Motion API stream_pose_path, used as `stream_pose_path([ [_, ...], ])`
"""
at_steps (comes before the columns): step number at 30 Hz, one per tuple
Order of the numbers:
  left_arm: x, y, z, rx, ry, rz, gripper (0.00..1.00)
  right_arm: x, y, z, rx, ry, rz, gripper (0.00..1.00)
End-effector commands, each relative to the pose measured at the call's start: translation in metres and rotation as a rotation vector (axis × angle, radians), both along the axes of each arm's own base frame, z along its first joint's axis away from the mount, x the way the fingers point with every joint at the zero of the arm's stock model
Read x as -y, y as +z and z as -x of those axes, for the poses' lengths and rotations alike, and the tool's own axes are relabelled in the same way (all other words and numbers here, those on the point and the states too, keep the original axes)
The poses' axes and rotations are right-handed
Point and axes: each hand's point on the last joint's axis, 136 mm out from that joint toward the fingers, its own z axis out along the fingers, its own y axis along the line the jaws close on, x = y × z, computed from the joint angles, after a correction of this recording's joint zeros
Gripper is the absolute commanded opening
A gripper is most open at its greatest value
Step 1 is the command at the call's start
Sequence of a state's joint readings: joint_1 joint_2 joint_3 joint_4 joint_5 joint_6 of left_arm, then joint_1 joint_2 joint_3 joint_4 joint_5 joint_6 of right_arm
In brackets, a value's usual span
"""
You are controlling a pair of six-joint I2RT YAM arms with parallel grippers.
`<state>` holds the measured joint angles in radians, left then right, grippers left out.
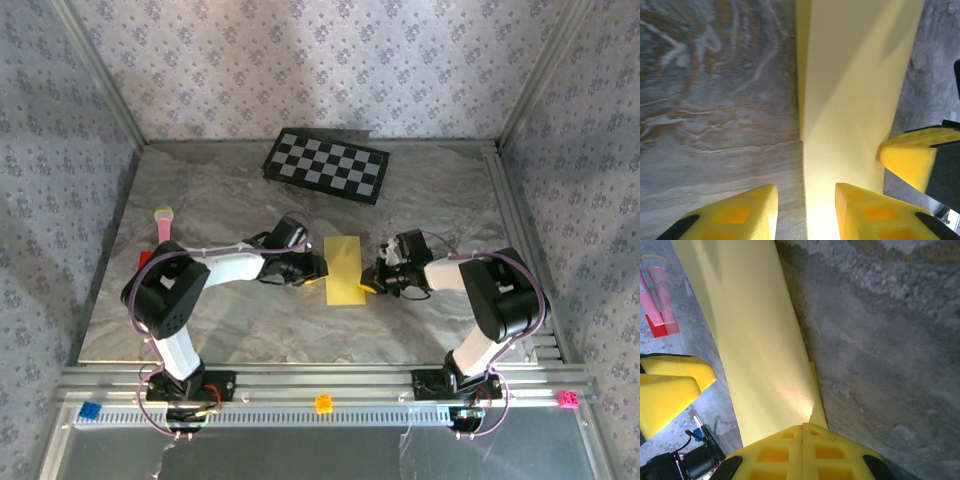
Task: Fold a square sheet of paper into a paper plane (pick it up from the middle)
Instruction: Third fold the triangle at the center of the table.
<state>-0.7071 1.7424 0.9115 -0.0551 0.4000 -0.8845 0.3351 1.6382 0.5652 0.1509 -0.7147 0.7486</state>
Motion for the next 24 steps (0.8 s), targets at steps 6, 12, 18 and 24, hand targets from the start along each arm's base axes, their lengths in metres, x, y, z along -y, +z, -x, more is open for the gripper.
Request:
stream_pose_path([
  [6, 0.016, 0.002, -0.002, -0.018, -0.014, 0.027, 0.33, 0.017, -0.026, 0.006, -0.06, -0.064, 0.094, 0.05],
  [12, 0.013, -0.002, -0.003, -0.021, -0.012, 0.003, 0.35, 0.017, -0.025, 0.006, -0.054, -0.064, 0.095, 0.05],
  [18, 0.018, -0.003, -0.003, -0.026, -0.017, 0.016, 0.33, 0.017, -0.027, 0.007, -0.059, -0.065, 0.096, 0.05],
  [24, 0.02, -0.007, -0.003, -0.035, -0.02, 0.016, 0.32, 0.017, -0.027, 0.007, -0.056, -0.064, 0.096, 0.05],
])
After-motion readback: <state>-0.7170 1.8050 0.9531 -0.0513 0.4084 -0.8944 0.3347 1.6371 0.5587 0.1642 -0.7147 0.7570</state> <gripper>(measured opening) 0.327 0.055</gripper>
